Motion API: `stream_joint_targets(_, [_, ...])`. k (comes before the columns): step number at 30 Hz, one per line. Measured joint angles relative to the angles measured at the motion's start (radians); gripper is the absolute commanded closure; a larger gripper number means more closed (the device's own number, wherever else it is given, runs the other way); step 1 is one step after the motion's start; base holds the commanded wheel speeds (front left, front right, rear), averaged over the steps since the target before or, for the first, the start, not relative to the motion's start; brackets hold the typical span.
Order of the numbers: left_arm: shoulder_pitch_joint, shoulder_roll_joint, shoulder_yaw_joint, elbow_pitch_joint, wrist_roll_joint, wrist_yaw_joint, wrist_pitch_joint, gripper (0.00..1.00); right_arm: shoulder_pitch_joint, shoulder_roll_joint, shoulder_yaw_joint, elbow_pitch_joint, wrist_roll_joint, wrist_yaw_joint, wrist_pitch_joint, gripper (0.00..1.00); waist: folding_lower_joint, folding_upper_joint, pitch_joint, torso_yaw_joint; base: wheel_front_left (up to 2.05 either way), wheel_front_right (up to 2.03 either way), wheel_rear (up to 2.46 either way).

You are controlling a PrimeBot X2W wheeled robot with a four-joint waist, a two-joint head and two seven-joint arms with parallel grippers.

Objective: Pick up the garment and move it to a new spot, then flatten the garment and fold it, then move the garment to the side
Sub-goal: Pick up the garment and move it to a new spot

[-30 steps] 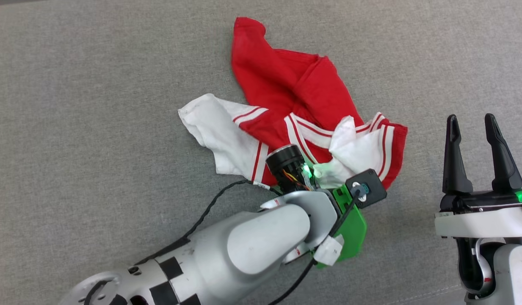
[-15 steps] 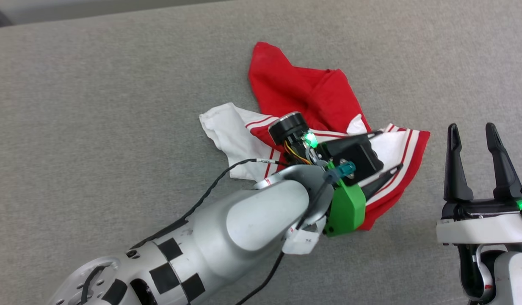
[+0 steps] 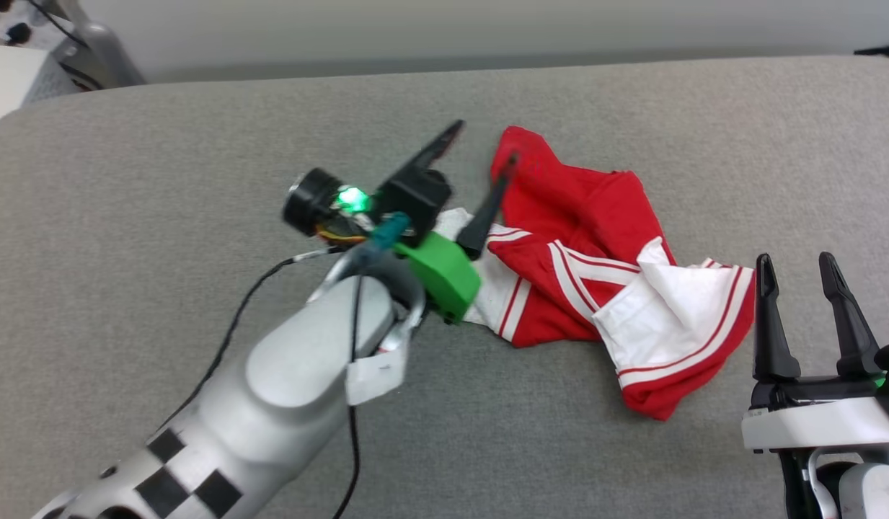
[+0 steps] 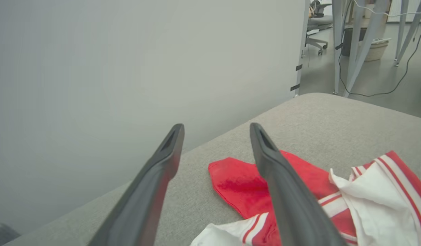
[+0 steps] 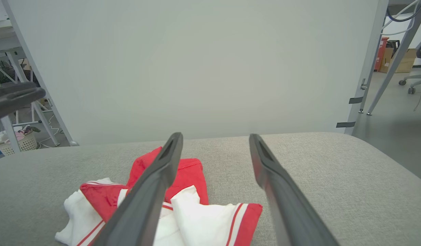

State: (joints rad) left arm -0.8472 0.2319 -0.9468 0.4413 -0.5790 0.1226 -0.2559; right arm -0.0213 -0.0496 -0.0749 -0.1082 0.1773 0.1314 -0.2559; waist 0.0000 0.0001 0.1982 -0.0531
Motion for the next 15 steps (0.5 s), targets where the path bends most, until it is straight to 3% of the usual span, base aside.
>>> stream_joint_targets(7, [0.186,0.100,0.194,-0.150,0.067,0.088,0.000,0.00,0.022,0.000,-0.005,0.002,-0.009,0.000,0.000,0.00,0.0000,0.0000,-0.042,0.054,0.00,0.00,0.00])
stream_joint_targets(15, [0.406,0.123,0.383,-0.268,0.162,0.130,0.000,0.00,0.032,0.000,0.001,0.005,-0.016,0.000,0.000,0.00,0.0000,0.0000,-0.084,0.092,0.00,0.00,0.00])
